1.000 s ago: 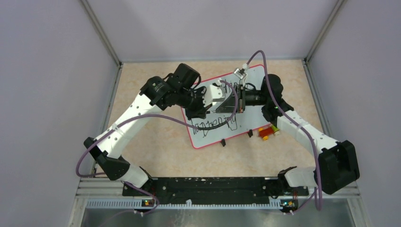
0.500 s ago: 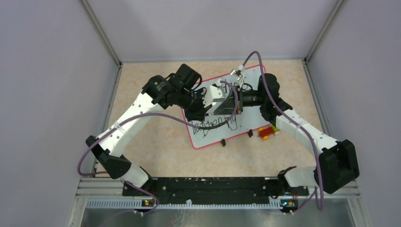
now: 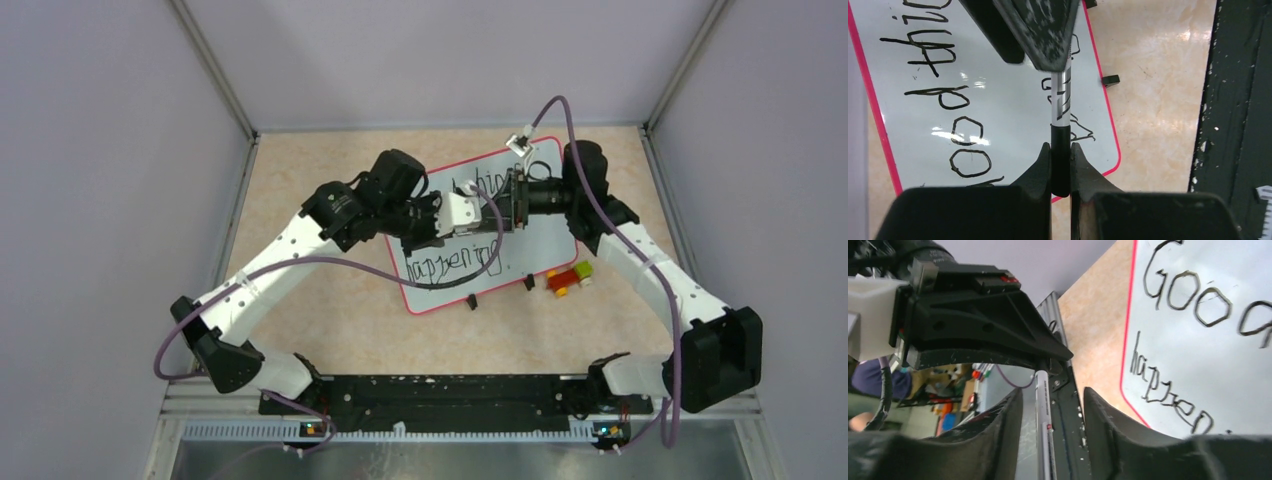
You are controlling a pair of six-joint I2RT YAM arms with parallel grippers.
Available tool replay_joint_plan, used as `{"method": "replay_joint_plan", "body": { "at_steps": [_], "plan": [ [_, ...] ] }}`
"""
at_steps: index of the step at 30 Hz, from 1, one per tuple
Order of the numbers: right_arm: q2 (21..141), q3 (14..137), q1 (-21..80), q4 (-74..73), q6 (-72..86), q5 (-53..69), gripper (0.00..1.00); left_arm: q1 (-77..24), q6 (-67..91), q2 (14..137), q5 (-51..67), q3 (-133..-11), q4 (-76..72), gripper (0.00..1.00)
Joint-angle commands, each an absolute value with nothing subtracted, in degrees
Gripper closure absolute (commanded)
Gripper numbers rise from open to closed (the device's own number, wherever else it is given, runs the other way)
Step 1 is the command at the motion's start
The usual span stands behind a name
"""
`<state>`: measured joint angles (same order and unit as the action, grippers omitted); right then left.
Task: Write a sentence on the whiteboard
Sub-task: Pass from the right arm to the left, then pass from the left arm to the right
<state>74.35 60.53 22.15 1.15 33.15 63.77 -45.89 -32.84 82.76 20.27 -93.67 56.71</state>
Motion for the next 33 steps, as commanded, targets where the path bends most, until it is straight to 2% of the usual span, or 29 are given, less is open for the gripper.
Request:
{"method": "replay_joint_plan", "body": {
  "at_steps": [1, 4, 9, 14, 24, 26, 29, 30, 32, 33],
  "plan": [
    [70.76, 68.05, 19.45, -16.51, 18.46, 61.73, 0.47, -46.58, -41.42, 77.10, 17.09, -89.96, 50.17, 1.00],
    [70.33, 72.37, 19.42, -26.17, 10.55, 59.96, 0.40, -46.67, -47.33, 75.35, 16.22, -88.86, 52.36, 1.00],
    [71.43, 75.40, 22.40, -36.09, 3.22, 58.43, 0.38, -48.98, -58.34, 73.44, 12.00, -85.95, 55.17, 1.00],
    [74.83, 77.55, 29.22, -43.06, -2.16, 53.15, 0.40, -53.15, -64.02, 71.95, 7.53, -82.15, 54.93, 1.00],
    [78.92, 79.63, 37.12, -46.77, -4.48, 48.04, 0.50, -56.29, -64.83, 72.88, 5.90, -82.73, 54.87, 1.00],
    [79.45, 79.79, 37.63, -47.08, -4.59, 47.75, 0.61, -56.54, -64.95, 72.62, 5.73, -82.06, 54.85, 1.00],
    [79.96, 81.02, 37.79, -47.95, -5.17, 47.81, 0.95, -56.69, -64.60, 72.60, 4.86, -81.51, 54.31, 1.00],
    [79.93, 81.37, 37.79, -48.13, -5.26, 47.68, 1.00, -56.69, -63.84, 72.56, 4.39, -81.29, 53.92, 0.97],
    [79.41, 81.64, 37.80, -47.81, -5.16, 47.08, 1.00, -56.69, -62.14, 72.64, 3.53, -81.31, 53.45, 0.76],
    [79.04, 81.66, 37.73, -47.46, -5.07, 46.61, 1.00, -56.69, -61.11, 72.67, 3.38, -81.30, 53.28, 0.60]
  ]
}}
